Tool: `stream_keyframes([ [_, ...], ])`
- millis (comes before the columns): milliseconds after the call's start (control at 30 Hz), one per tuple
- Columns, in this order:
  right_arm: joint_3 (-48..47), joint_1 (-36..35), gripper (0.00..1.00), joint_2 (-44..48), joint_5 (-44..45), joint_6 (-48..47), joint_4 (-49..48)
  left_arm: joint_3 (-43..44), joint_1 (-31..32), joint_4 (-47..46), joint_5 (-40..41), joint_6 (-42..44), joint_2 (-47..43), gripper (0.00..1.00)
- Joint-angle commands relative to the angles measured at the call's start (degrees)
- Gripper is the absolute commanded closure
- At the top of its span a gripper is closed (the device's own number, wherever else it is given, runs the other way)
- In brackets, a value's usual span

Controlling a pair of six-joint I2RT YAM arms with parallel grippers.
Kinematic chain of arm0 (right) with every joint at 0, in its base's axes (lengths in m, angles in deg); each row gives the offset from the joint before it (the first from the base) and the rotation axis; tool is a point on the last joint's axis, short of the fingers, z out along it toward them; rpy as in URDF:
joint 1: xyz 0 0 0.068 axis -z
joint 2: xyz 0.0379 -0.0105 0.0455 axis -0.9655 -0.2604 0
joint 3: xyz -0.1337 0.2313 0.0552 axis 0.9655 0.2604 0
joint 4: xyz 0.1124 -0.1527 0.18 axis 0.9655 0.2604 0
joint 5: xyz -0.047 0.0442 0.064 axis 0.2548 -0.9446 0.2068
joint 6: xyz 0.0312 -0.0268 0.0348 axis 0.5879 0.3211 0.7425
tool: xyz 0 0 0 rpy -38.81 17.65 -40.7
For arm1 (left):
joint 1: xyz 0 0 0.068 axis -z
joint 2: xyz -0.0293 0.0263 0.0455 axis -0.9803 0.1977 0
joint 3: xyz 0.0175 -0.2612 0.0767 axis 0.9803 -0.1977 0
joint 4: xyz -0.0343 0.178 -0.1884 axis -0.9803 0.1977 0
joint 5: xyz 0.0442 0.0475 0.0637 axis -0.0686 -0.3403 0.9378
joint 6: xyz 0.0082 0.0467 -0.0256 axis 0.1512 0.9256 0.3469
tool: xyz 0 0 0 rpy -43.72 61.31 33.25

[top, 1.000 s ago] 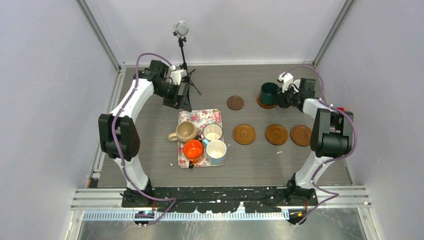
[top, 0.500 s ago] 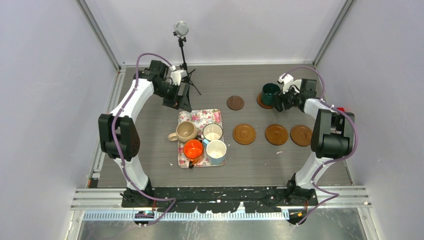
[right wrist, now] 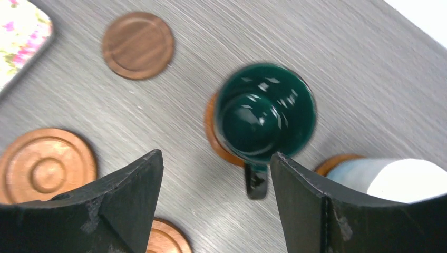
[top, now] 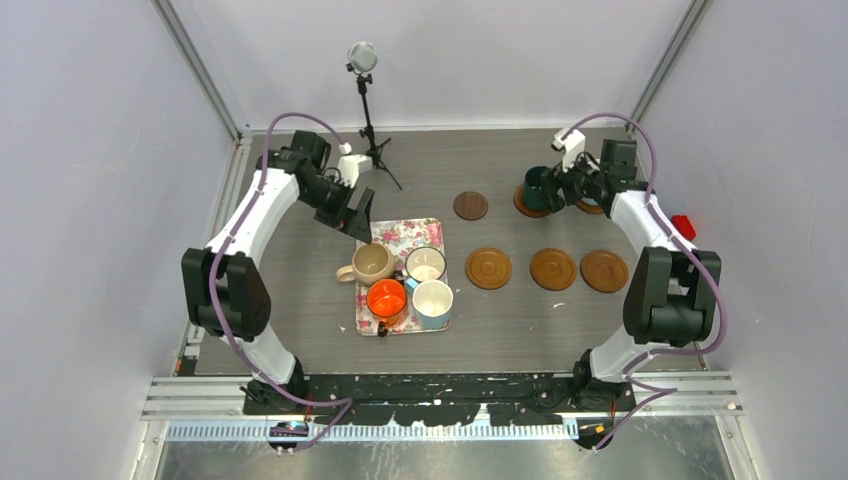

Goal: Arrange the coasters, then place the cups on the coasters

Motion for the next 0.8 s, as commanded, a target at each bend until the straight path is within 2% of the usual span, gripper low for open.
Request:
stream_keyframes([
  [0,-3.51,-5.77,0.21,6.01,-0.64,1.9,6.19,-0.49,0.04,4.63,-2.09,7.64,-4.48,0.11],
  [233,-3.32,-13.82,0.22,9.37,-1.05,8.98,14.63,-2.09,5.91,4.84,2.46,12.92,-7.63,0.1],
  [367,1.72,-17.63,0.22,12.22,0.22,12.54,13.65,-2.19,7.96,3.88,4.02,13.97,-7.27,0.11],
  [533,4.42,-20.06,0.23,12.17,2.21,13.88,12.6,-1.37,12.71,1.61,10.1,13.67,-5.27,0.14],
  [633,4.66,-20.15,0.23,11.95,2.1,14.17,12.82,-1.99,12.67,1.34,13.52,13.04,-5.25,0.15],
  [767,4.66,-20.21,0.23,12.12,2.1,14.17,12.29,-9.27,10.4,-0.21,17.56,14.82,-9.01,0.13],
])
